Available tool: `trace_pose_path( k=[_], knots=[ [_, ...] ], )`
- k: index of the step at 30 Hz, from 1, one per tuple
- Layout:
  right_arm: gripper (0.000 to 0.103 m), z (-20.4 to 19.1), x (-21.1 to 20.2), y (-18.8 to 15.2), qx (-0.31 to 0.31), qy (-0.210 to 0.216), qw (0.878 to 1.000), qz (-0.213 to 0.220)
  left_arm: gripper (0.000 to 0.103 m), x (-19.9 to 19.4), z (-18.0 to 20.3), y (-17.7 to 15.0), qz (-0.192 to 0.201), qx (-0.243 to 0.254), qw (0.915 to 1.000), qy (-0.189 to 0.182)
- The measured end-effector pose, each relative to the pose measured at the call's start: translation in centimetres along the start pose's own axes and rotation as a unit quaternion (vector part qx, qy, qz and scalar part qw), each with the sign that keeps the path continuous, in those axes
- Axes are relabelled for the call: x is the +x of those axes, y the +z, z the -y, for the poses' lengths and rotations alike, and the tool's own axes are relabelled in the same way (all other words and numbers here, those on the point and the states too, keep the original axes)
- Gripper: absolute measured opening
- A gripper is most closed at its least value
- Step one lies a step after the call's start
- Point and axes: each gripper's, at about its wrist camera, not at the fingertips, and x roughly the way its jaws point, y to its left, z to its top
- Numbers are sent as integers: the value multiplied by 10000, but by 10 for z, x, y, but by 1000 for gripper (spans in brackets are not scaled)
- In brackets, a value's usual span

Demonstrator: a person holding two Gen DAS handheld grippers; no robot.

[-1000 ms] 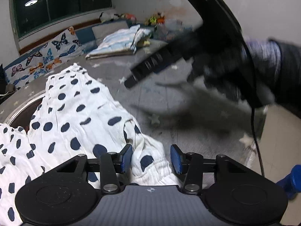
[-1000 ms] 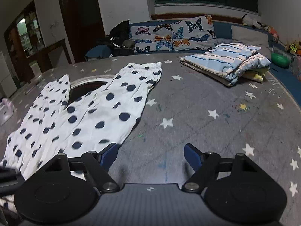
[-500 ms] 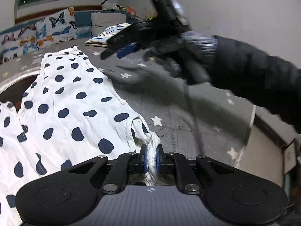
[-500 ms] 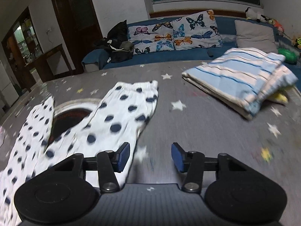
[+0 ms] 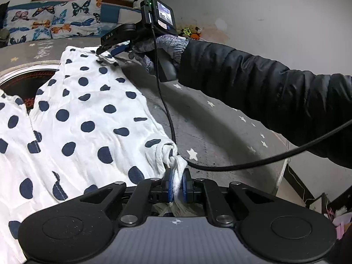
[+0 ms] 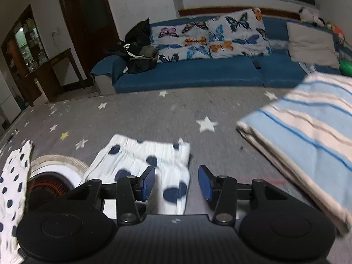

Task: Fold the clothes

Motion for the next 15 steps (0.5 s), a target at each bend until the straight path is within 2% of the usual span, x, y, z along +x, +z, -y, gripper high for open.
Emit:
trace_pose_path(
  k=[1,3,4,5,8,15],
  knots=[
    [41,-1,3,2,-35,-7,10000,11,10,-1,-1,0,17,-30,10000,-11],
    [23,-4,7,4,-63,-61,10000,17,10,-3,-2,-1,55,-74,10000,-13],
    [18,-5,8,5,-77,-99,9999,13,10,-4,-1,-2,74,-93,9999,-16],
    [10,-6,9,6,-90,-172,9998,0,10,-5,-1,-3,94,-113,9999,-20],
    [6,-7,3,9,36,-245,9997,18,9,-10,-1,-5,199,-181,9996,-38],
    [6,-26,-30,33,115,-379,9990,203,9,-45,-5,-20,630,-562,9964,-74]
  ],
)
